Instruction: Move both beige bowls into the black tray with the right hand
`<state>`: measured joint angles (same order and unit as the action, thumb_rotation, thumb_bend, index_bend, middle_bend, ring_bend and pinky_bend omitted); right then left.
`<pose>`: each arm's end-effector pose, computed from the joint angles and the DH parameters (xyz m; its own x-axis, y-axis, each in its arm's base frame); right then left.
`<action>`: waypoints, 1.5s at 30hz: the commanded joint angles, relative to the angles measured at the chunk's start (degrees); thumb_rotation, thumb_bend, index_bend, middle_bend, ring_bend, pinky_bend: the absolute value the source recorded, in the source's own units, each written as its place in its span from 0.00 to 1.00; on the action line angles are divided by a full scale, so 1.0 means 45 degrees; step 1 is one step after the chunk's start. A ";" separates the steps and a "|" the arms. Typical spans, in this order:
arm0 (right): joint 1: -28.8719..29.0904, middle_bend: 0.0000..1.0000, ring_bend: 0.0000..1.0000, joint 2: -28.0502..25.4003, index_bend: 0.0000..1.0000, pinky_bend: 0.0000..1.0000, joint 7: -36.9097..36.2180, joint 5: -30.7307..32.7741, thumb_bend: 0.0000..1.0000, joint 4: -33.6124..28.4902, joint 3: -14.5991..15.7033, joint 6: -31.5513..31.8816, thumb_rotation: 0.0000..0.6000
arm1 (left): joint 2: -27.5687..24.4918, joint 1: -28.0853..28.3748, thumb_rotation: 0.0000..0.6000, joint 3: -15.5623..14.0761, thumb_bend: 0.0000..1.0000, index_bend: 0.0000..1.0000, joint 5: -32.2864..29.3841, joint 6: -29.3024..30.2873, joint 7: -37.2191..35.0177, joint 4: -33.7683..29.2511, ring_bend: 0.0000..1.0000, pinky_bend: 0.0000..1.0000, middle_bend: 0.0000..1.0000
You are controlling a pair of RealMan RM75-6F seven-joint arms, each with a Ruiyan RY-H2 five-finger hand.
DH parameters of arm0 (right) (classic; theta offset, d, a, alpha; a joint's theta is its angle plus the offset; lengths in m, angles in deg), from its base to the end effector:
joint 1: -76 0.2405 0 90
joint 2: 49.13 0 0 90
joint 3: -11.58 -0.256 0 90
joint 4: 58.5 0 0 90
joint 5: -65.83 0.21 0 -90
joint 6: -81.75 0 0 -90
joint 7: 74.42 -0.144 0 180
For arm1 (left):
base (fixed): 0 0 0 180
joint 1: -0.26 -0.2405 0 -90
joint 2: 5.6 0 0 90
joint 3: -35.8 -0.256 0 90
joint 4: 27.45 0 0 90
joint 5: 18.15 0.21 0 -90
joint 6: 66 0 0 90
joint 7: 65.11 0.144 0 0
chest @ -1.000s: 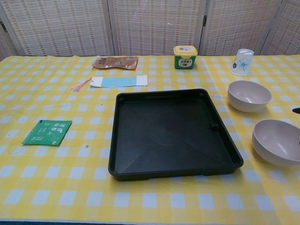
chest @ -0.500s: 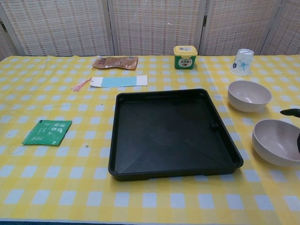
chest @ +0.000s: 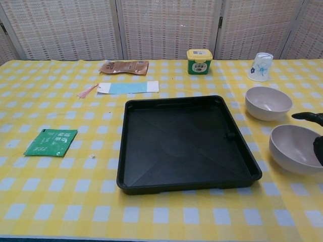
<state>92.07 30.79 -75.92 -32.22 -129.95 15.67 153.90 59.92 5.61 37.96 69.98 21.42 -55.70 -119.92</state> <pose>-0.3120 -0.2124 0.0441 0.5509 -0.2266 0.8032 -0.8068 -0.3911 0.4429 -0.3006 0.1807 0.1527 0.5189 -0.0362 0.8541 0.8526 -0.0503 -0.5201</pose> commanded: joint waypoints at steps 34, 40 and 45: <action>0.4540 0.00 0.00 0.3343 0.47 0.00 0.0703 0.0804 0.45 0.0742 -0.1984 -0.3328 1.00 | -0.0576 -0.0249 1.00 0.0066 0.28 0.00 -0.0009 0.0357 -0.1092 -0.0131 0.00 0.00 0.00; 0.4717 0.00 0.00 0.3683 0.23 0.00 0.0463 0.0882 0.45 0.1192 -0.1810 -0.3264 1.00 | -0.0667 -0.0271 1.00 0.0126 0.28 0.00 -0.0093 0.0373 -0.1362 -0.0102 0.00 0.00 0.00; 0.4485 0.00 0.00 0.3289 0.01 0.00 0.0803 0.0928 0.45 0.0762 -0.1673 -0.2718 1.00 | -0.0656 -0.0243 1.00 0.0113 0.28 0.00 -0.0056 0.0313 -0.1349 -0.0076 0.00 0.00 0.00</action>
<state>112.70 46.28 -72.69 -28.15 -125.82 7.93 140.83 56.94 4.49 38.50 69.68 22.88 -61.81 -120.27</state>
